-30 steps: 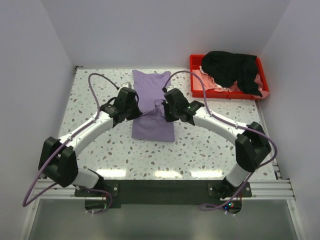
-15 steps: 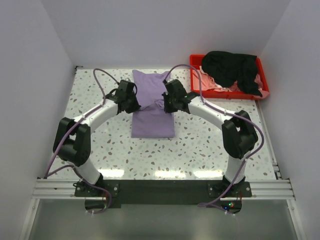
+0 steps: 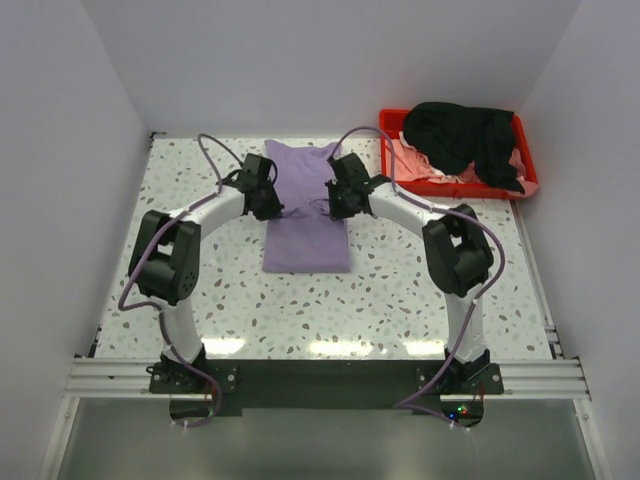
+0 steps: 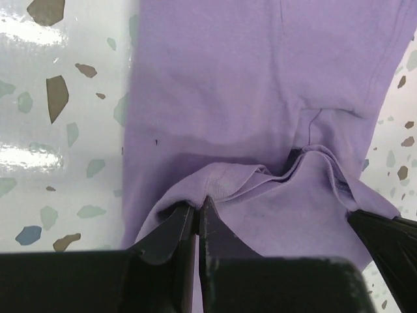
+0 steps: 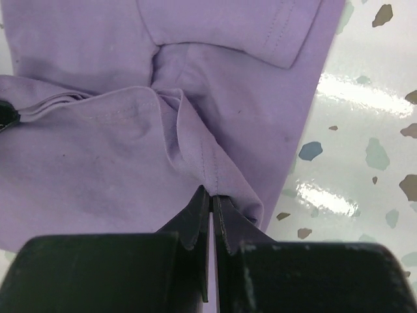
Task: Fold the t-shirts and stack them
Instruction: Fold the tshirt
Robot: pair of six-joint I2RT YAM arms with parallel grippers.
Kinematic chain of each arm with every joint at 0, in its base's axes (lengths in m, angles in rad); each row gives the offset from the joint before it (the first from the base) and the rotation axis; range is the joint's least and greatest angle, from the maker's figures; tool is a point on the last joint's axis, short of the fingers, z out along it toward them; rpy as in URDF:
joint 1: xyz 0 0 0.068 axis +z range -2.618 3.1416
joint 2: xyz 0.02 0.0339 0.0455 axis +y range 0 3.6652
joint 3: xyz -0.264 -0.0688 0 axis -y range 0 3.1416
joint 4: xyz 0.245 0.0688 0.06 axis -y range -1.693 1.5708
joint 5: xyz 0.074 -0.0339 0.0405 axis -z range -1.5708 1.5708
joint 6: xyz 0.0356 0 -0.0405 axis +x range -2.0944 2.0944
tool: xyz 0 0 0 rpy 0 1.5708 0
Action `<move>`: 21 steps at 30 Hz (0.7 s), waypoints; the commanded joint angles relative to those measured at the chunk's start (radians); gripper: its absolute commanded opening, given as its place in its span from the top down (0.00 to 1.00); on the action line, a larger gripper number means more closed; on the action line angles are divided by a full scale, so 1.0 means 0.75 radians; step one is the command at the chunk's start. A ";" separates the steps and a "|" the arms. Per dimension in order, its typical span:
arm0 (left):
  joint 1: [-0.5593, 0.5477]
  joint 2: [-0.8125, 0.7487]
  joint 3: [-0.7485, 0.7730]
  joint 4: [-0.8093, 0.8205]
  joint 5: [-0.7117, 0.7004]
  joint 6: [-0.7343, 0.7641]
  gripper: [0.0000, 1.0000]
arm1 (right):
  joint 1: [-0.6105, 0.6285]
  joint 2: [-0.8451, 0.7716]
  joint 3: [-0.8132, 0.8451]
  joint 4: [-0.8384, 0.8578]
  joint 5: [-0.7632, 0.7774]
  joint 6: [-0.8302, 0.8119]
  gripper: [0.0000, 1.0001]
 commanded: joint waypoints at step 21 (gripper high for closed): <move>0.027 -0.448 -0.351 0.058 -0.059 -0.027 0.00 | -0.065 -0.346 -0.287 0.027 -0.177 0.094 0.01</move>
